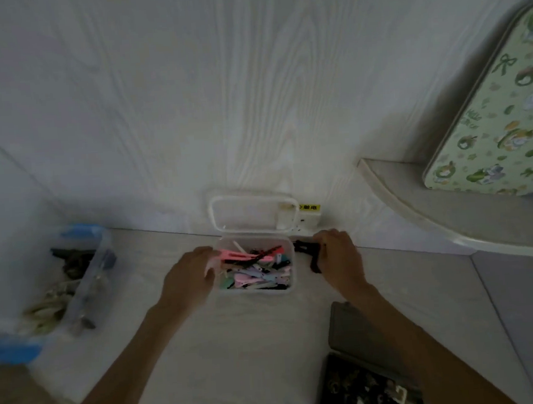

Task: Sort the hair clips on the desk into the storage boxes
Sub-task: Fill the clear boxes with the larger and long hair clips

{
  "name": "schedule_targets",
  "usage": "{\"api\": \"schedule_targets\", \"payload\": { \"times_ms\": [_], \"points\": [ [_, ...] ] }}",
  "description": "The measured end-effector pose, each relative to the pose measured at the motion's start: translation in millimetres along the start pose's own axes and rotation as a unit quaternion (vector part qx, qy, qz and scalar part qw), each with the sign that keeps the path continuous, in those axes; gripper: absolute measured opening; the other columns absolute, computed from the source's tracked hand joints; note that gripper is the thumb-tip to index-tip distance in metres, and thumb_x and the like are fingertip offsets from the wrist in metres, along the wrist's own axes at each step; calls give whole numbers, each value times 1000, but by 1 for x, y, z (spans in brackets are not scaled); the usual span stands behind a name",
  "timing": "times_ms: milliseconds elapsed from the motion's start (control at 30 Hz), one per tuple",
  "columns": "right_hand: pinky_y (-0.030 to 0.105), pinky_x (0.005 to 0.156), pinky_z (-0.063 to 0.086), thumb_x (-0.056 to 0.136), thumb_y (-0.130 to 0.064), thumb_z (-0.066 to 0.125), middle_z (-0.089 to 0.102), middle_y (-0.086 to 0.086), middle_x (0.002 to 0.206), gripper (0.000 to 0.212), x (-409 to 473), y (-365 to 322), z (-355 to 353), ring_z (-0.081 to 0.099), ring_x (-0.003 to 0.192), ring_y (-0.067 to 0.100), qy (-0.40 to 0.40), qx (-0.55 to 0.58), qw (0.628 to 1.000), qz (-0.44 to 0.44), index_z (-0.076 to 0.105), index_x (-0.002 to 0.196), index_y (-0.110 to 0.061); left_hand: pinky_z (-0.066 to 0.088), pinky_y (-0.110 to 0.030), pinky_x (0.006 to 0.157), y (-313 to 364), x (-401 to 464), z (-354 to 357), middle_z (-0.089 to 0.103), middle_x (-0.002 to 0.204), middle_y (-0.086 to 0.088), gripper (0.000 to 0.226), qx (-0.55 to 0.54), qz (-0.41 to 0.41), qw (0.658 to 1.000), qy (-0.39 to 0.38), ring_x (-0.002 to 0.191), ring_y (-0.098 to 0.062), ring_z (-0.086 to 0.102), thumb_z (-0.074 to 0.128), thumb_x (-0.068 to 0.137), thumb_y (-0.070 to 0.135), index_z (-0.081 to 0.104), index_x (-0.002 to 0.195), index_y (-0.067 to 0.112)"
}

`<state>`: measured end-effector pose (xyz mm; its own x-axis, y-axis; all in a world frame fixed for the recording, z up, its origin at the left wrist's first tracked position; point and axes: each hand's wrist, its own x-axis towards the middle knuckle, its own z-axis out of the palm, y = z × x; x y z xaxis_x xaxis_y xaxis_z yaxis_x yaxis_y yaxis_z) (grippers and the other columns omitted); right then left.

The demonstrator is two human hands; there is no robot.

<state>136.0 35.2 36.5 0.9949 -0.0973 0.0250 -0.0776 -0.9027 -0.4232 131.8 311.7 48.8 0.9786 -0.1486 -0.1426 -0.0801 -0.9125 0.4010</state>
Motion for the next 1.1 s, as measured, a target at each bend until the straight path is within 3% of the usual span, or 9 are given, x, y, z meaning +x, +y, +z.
{"api": "schedule_targets", "payload": {
  "times_ms": [133, 267, 400, 533, 600, 767, 900, 1000, 1100],
  "points": [
    [38, 101, 37, 89, -17, 51, 28, 11, 149, 68, 0, 47, 0, 32, 133, 30, -222, -166, 959, 64, 14, 146, -14, 44, -30, 100, -18, -14, 5, 43, 143, 10, 46, -44, -32, 998, -41, 124, -13, 51, 46, 94, 15, 40, 137, 30],
    [27, 77, 43, 88, -29, 57, 60, 8, 121, 38, -1, 53, -10, 56, 108, 23, -173, -81, 980, 48, 51, 125, -18, 44, -26, 96, -16, -21, 7, 47, 140, 12, 48, -95, -48, 992, -63, 120, -9, 53, 46, 96, 21, 33, 141, 33],
    [23, 60, 41, 83, -32, 67, 68, 10, 107, 33, 2, 42, -41, 63, 87, 22, -199, -42, 976, 80, 64, 111, -15, 44, -28, 96, -14, -29, 3, 49, 138, 14, 40, -87, -61, 993, -55, 118, -9, 54, 44, 97, 30, 39, 136, 33],
    [29, 80, 57, 79, -23, 72, 71, 12, 96, 33, -2, 23, -83, 69, 86, 24, -250, 130, 951, 124, 68, 108, -7, 45, -26, 93, -2, -35, -13, 55, 132, 13, 30, -114, -65, 991, -19, 112, -8, 58, 44, 97, 32, 52, 126, 31],
    [22, 78, 57, 79, -21, 72, 73, 12, 95, 34, -6, 5, -96, 70, 89, 22, -286, 188, 935, 96, 68, 109, -6, 48, -28, 91, 11, -36, -24, 60, 126, 10, 29, -184, -75, 980, -23, 107, -12, 62, 44, 96, 36, 58, 120, 27],
    [19, 77, 55, 80, -14, 71, 70, 6, 106, 39, -12, -76, -79, 68, 93, 14, -365, 275, 889, -20, 60, 117, -8, 53, -27, 58, 40, -44, -57, 69, 95, 2, 43, -510, -233, 825, -70, 76, -15, 68, 49, 88, 54, 60, 104, 16],
    [26, 86, 54, 77, -10, 73, 66, -4, 102, 36, -9, -150, -39, 65, 97, 14, -357, 316, 872, -107, 61, 108, -23, 53, -18, 45, 7, -55, -72, 67, 95, -5, 16, -574, -271, 766, 105, 52, -4, 66, 56, 91, 32, 57, 85, 17],
    [22, 79, 54, 82, -16, 68, 60, -3, 111, 38, -12, -203, -4, 62, 99, 16, -371, 357, 849, -121, 55, 117, -24, 52, -15, 42, -30, -73, -82, 61, 105, -13, 10, -629, -270, 704, 192, 54, -9, 67, 50, 95, 18, 56, 91, 11],
    [17, 65, 55, 86, -9, 62, 61, 1, 100, 22, -11, -254, 28, 63, 79, 16, -327, 347, 860, -179, 62, 108, -13, 57, -22, 51, -69, -83, -96, 61, 111, -22, 16, -587, -276, 716, 259, 69, -18, 67, 50, 95, 16, 53, 104, 4]
  ]
}}
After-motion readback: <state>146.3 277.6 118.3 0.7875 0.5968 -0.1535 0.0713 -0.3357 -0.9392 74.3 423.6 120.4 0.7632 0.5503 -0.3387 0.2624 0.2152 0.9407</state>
